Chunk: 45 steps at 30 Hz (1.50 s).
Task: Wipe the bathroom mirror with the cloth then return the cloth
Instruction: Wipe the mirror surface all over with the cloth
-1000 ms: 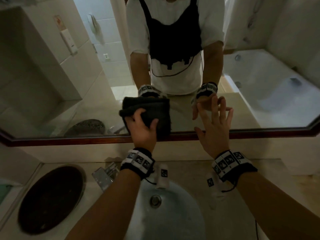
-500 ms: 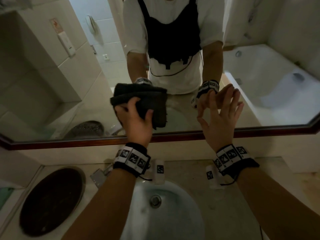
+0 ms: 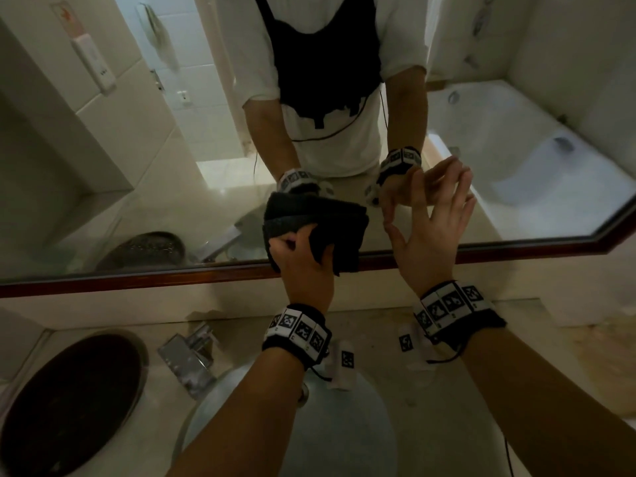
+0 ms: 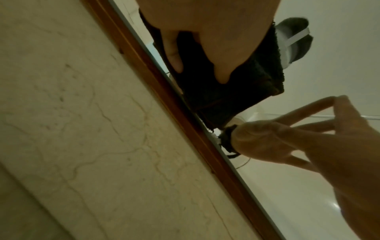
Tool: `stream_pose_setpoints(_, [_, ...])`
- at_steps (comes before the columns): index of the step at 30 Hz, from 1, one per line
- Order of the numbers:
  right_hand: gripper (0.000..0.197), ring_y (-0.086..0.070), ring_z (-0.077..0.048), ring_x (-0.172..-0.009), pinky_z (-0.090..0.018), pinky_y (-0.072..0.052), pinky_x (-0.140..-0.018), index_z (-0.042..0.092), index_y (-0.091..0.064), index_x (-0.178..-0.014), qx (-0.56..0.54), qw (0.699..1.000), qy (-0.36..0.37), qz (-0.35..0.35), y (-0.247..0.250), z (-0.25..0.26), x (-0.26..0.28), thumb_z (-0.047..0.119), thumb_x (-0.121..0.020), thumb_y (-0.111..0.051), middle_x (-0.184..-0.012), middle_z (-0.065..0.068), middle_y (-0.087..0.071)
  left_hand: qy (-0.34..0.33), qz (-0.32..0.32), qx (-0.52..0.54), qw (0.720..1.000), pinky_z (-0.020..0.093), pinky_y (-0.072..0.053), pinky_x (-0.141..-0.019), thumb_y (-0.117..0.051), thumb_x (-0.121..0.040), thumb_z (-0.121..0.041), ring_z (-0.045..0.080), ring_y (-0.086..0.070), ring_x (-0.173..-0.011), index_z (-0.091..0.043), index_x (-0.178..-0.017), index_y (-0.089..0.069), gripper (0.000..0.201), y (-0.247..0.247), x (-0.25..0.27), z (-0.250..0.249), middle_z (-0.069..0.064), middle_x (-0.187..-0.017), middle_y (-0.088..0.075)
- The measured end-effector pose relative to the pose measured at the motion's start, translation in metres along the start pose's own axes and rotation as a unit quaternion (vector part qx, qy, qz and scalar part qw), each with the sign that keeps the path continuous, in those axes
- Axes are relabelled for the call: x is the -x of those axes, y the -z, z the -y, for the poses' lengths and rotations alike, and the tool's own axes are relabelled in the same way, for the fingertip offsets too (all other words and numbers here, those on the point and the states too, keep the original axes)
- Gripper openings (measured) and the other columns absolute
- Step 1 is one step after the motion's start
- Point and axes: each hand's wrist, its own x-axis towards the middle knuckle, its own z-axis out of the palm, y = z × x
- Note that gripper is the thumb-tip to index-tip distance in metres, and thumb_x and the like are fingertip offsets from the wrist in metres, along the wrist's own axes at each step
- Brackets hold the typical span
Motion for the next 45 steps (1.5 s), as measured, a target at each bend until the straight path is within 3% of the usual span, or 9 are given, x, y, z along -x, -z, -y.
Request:
stream_pose_setpoints(6, [0.084, 0.003, -0.048, -0.148, -0.066, -0.01, -0.115, 0.018, -0.012, -0.157, -0.019, 0.999, -0.049, 0.013, 0.002, 0.018, 0.002, 0.038, -0.094, -0.062, -0.16, -0.029, 0.001, 0.045, -0.02, -0.003, 0.999, 0.027, -0.039, -0.096, -0.08, -0.076, -0.012, 0.012, -0.037, -0.103, -0.009, -0.114, -0.062, 0.043, 0.031, -0.01, 0.045, 0.018, -0.119, -0.042])
stream_pose_setpoints(9, [0.085, 0.007, -0.044, -0.149, -0.065, -0.006, -0.117, 0.019, -0.01, -0.158, -0.026, 0.997, -0.062, 0.027, 0.002, 0.038, 0.006, 0.043, -0.094, -0.061, -0.162, -0.023, 0.005, 0.042, -0.019, -0.011, 0.999, 0.027, -0.039, -0.096, -0.081, -0.075, -0.011, 0.02, -0.044, -0.102, -0.008, -0.113, -0.061, 0.043, 0.047, -0.016, 0.065, 0.02, -0.119, -0.044])
stream_pose_setpoints(16, [0.088, 0.005, -0.039, -0.15, -0.065, -0.005, -0.117, 0.018, -0.022, -0.156, -0.001, 0.998, 0.009, 0.055, -0.012, 0.1, 0.021, 0.029, -0.085, -0.072, -0.163, -0.021, 0.001, 0.044, -0.051, -0.013, 0.998, 0.031, -0.039, -0.096, -0.077, -0.078, -0.012, 0.036, -0.05, -0.105, -0.006, -0.114, -0.055, 0.043, 0.107, -0.037, 0.123, 0.025, -0.123, -0.043])
stream_pose_setpoints(23, [0.107, 0.009, -0.045, -0.148, -0.068, -0.005, -0.115, 0.026, -0.011, -0.158, 0.054, 0.993, 0.046, 0.09, -0.03, 0.123, 0.015, 0.038, -0.077, -0.079, -0.163, -0.019, 0.008, 0.099, -0.041, -0.013, 0.994, 0.041, -0.04, -0.109, -0.073, -0.081, -0.006, 0.039, -0.039, -0.126, -0.002, -0.123, -0.048, 0.049, 0.165, -0.06, 0.167, 0.026, -0.14, -0.028])
stream_pose_setpoints(28, [0.101, 0.007, -0.047, -0.147, -0.072, -0.006, -0.113, 0.023, -0.015, -0.158, 0.062, 0.993, 0.058, 0.077, -0.039, 0.114, 0.015, 0.039, -0.079, -0.076, -0.162, -0.023, 0.002, 0.111, -0.058, 0.007, 0.992, 0.029, -0.037, -0.108, -0.072, -0.083, -0.006, 0.026, -0.039, -0.124, -0.006, -0.127, -0.047, 0.051, 0.157, -0.057, 0.164, 0.022, -0.142, -0.026])
stream_pose_setpoints(32, [0.1, 0.005, -0.048, -0.147, -0.073, -0.008, -0.112, 0.027, -0.009, -0.157, 0.072, 0.993, 0.068, 0.069, -0.044, 0.111, 0.014, 0.04, -0.081, -0.072, -0.163, -0.018, 0.006, 0.103, -0.055, 0.009, 0.993, 0.045, -0.044, -0.106, -0.075, -0.079, -0.006, 0.036, -0.045, -0.121, -0.009, -0.12, -0.051, 0.047, 0.129, -0.048, 0.14, 0.023, -0.137, -0.033])
stream_pose_setpoints(35, [0.097, 0.002, -0.048, -0.147, -0.074, -0.01, -0.111, 0.028, -0.008, -0.157, 0.079, 0.991, 0.081, 0.069, -0.045, 0.109, 0.015, 0.042, -0.084, -0.069, -0.162, -0.015, 0.01, 0.07, -0.036, -0.012, 0.997, 0.037, -0.046, -0.098, -0.079, -0.076, -0.008, 0.038, -0.052, -0.105, -0.004, -0.116, -0.058, 0.045, 0.088, -0.033, 0.106, 0.026, -0.127, -0.042])
stream_pose_setpoints(39, [0.094, 0.0, -0.046, -0.148, -0.071, -0.007, -0.113, 0.028, -0.004, -0.157, 0.073, 0.991, 0.101, 0.054, -0.048, 0.104, 0.016, 0.04, -0.088, -0.066, -0.16, -0.009, 0.027, 0.073, -0.002, -0.008, 0.997, 0.033, -0.04, -0.099, -0.079, -0.074, -0.006, 0.034, -0.046, -0.109, -0.003, -0.117, -0.06, 0.047, 0.051, -0.017, 0.073, 0.025, -0.124, -0.04])
stream_pose_setpoints(45, [0.094, 0.02, -0.035, -0.148, -0.068, -0.004, -0.115, 0.029, -0.004, -0.157, 0.07, 0.989, 0.116, 0.057, -0.047, 0.096, 0.017, 0.041, -0.088, -0.066, -0.159, -0.007, 0.029, 0.048, -0.031, -0.023, 0.998, 0.031, -0.042, -0.095, -0.077, -0.077, -0.01, 0.032, -0.05, -0.104, -0.004, -0.112, -0.057, 0.041, 0.078, -0.03, 0.096, 0.025, -0.124, -0.042])
